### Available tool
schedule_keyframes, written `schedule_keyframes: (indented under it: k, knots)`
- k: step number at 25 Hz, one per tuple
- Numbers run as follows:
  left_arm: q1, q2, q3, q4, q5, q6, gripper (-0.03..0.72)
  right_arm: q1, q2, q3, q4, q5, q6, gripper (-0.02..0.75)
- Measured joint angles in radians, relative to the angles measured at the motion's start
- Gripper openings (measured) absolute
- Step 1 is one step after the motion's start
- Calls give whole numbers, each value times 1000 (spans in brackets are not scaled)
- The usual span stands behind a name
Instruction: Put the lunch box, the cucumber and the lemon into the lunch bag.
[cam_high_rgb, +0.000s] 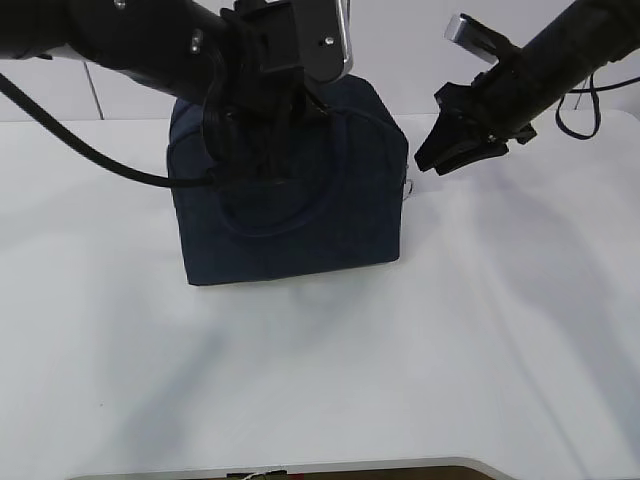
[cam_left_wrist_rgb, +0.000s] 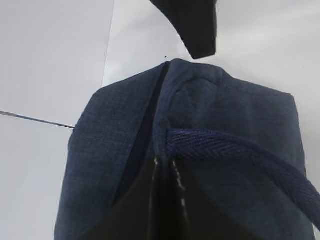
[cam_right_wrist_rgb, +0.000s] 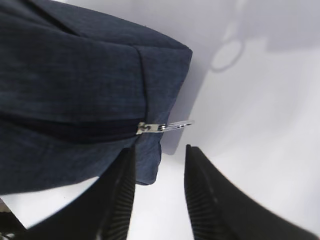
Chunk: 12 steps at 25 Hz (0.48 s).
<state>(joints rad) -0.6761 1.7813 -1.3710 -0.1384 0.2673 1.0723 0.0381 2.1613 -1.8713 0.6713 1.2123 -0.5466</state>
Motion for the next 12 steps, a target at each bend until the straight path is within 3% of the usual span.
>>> schedule_keyframes:
  k: [12]
  knots:
    - [11,0,0,0,6,0,-6,-5,-108,4,-32,7,-144,285]
